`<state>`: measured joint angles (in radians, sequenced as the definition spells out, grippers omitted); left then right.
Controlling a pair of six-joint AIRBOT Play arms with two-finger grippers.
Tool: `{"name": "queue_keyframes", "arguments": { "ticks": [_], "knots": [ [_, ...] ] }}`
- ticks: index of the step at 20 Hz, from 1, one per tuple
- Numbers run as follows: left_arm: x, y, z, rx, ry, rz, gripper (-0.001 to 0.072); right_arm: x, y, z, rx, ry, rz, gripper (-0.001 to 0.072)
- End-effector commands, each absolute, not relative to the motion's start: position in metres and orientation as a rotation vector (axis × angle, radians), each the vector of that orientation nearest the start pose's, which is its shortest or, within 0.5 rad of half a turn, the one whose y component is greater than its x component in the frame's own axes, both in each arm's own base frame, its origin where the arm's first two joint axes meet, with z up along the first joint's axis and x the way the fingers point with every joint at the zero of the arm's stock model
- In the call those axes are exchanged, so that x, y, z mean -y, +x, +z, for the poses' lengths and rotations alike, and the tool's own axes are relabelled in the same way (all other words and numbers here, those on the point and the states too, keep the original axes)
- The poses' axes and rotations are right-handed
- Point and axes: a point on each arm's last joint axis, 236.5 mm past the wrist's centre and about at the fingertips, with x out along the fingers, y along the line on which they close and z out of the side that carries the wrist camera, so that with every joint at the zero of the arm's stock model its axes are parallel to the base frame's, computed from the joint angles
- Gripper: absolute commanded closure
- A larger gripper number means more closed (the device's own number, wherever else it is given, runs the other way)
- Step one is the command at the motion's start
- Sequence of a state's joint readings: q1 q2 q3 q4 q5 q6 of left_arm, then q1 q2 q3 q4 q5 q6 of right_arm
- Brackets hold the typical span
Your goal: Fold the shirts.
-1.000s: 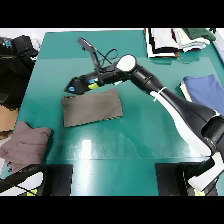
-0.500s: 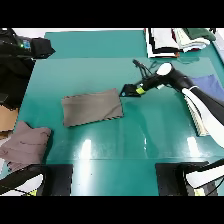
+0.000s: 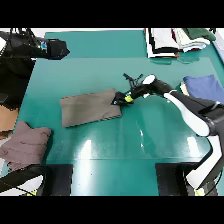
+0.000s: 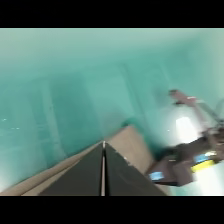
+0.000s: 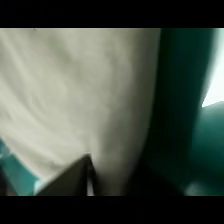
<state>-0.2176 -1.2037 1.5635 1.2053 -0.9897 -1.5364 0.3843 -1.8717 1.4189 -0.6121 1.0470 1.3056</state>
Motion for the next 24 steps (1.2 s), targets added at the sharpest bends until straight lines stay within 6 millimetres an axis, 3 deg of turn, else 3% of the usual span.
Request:
{"name": "queue_keyframes", "arguments": {
  "ticks": [1, 4, 6, 8, 11, 15, 18, 21, 24],
  "knots": [
    [0.180, 0.435, 0.246, -0.656, -0.232, -0.488, 0.0680, -0.384, 0.406, -0.070, -1.350, 0.527, 0.847, 0.0674],
    [0.197, 0.425, 0.244, -0.679, -0.231, -0.535, 0.0680, -0.382, 0.438, -0.034, -1.233, 0.518, 0.866, 0.0692],
    [0.219, 0.416, 0.245, -0.673, -0.193, -0.585, 0.0680, -0.343, 0.470, -0.004, -1.157, 0.500, 0.798, 0.0692],
    [0.241, 0.406, 0.248, -0.660, -0.173, -0.632, 0.0680, -0.279, 0.499, 0.028, -1.079, 0.446, 0.705, 0.0692],
    [0.261, 0.396, 0.251, -0.646, -0.159, -0.678, 0.0679, -0.157, 0.522, 0.072, -0.996, 0.408, 0.523, 0.0692],
    [0.264, 0.393, 0.251, -0.654, -0.167, -0.689, 0.0679, 0.000, 0.516, 0.104, -0.941, 0.472, 0.262, 0.0692],
    [0.264, 0.394, 0.251, -0.654, -0.172, -0.687, 0.0679, 0.094, 0.505, 0.111, -0.882, 0.549, 0.097, 0.0692],
    [0.265, 0.393, 0.251, -0.658, -0.176, -0.687, 0.0680, 0.158, 0.498, 0.117, -0.803, 0.596, -0.026, 0.0692],
    [0.265, 0.393, 0.251, -0.664, -0.192, -0.681, 0.0679, 0.182, 0.502, 0.130, -0.732, 0.603, -0.066, 0.0692]
  ]
}}
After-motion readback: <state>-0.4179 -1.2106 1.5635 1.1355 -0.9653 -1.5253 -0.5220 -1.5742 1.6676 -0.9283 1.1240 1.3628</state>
